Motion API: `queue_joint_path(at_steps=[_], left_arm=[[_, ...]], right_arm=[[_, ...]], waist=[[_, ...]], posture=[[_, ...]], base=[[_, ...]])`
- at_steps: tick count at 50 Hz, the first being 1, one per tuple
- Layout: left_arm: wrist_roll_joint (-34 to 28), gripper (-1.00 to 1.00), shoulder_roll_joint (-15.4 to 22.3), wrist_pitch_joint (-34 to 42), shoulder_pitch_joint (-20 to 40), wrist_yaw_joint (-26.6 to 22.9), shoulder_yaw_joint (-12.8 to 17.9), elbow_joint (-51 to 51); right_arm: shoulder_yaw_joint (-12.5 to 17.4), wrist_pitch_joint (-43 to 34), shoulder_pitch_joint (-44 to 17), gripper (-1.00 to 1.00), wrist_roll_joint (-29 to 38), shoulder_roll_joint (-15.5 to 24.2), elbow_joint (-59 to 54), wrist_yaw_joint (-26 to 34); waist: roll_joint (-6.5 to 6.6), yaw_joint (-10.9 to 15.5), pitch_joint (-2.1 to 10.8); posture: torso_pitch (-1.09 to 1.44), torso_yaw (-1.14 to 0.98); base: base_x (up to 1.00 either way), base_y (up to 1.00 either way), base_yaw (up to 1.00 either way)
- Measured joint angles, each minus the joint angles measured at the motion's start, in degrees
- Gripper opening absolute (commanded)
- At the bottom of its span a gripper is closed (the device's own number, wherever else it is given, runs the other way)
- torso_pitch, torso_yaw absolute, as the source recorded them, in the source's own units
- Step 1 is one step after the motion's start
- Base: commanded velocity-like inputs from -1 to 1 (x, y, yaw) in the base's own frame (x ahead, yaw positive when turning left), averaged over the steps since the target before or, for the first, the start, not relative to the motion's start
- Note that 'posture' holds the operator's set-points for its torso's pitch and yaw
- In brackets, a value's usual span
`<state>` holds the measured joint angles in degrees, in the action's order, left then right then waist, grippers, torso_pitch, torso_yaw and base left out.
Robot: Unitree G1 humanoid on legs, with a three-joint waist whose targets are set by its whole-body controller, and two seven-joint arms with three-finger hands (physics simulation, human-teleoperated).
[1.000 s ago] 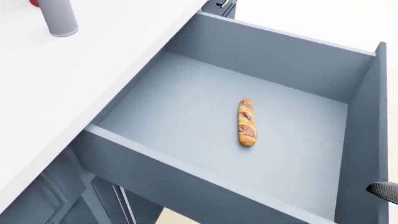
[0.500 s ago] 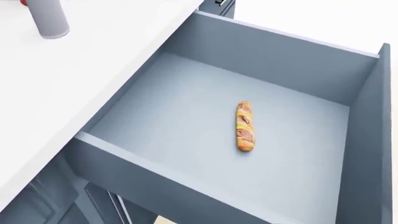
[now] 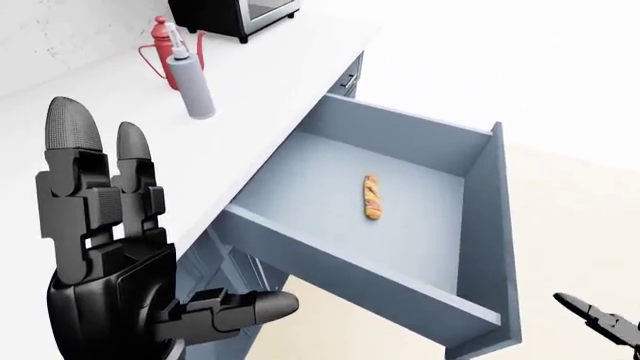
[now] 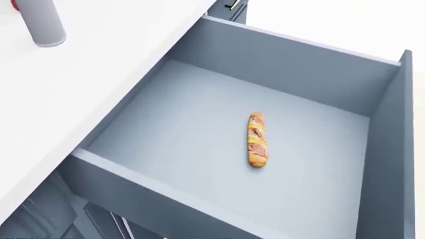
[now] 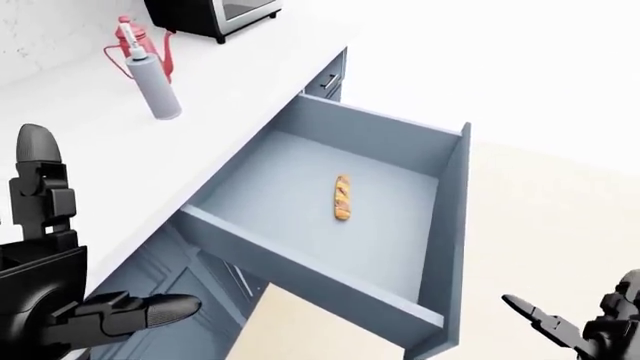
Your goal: Close the right drawer.
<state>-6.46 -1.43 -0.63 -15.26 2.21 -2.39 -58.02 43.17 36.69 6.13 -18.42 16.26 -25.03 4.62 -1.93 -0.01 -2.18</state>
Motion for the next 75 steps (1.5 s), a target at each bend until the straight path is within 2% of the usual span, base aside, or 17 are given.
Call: queue_joint_path(at_steps=[4,11,19,22,42,60,75], left_arm=[[0.0,1.0,0.0,0.1,0.0,0.0,0.1,0.0],[0.3,1.0,0.2,0.3,0.5,0.2,0.6,0.0],[0.5,1.0,0.4,0.4,0.4,0.5,0.5,0.0],[0.6,1.0,0.5,0.4,0.4,0.6,0.6,0.0],[0.4,1.0,0.4,0.4,0.3,0.5,0.4,-0.1],[0.4,1.0,0.4,0.4,0.3,0.6,0.1,0.0],[0.2,1.0,0.2,0.2,-0.1,0.4,-0.1,0.0]], right_arm=[[-4.2,6.7,-1.8,1.0,-1.1,2.5,-12.7,-0.3],[-12.1,15.2,-5.8,1.0,-2.8,5.3,-27.2,-1.1],[-20.0,21.0,-11.0,1.0,-3.0,5.2,-37.2,-2.1],[-22.1,22.1,-12.1,1.0,-2.5,4.9,-39.0,-2.4],[-24.5,22.4,-13.5,1.0,-0.2,4.1,-39.1,-5.7],[-24.3,18.4,-12.4,1.0,4.3,3.3,-33.1,-6.3],[-24.4,11.6,-12.1,1.0,9.0,2.4,-26.1,-6.1]], waist=[[-0.13,0.0,-0.12],[-0.1,0.0,-0.09],[-0.39,0.1,0.27],[-0.37,0.3,0.41],[-0.75,0.1,0.88],[-0.8,-0.2,0.92],[-0.81,-0.1,0.57]], posture=[[0.0,0.0],[0.0,0.0],[0.0,0.0],[0.0,0.0],[0.0,0.0],[0.0,0.0],[0.0,0.0]], base=[[0.0,0.0,0.0],[0.0,0.0,0.0],[0.0,0.0,0.0],[0.0,0.0,0.0],[0.0,0.0,0.0],[0.0,0.0,0.0],[0.0,0.0,0.0]])
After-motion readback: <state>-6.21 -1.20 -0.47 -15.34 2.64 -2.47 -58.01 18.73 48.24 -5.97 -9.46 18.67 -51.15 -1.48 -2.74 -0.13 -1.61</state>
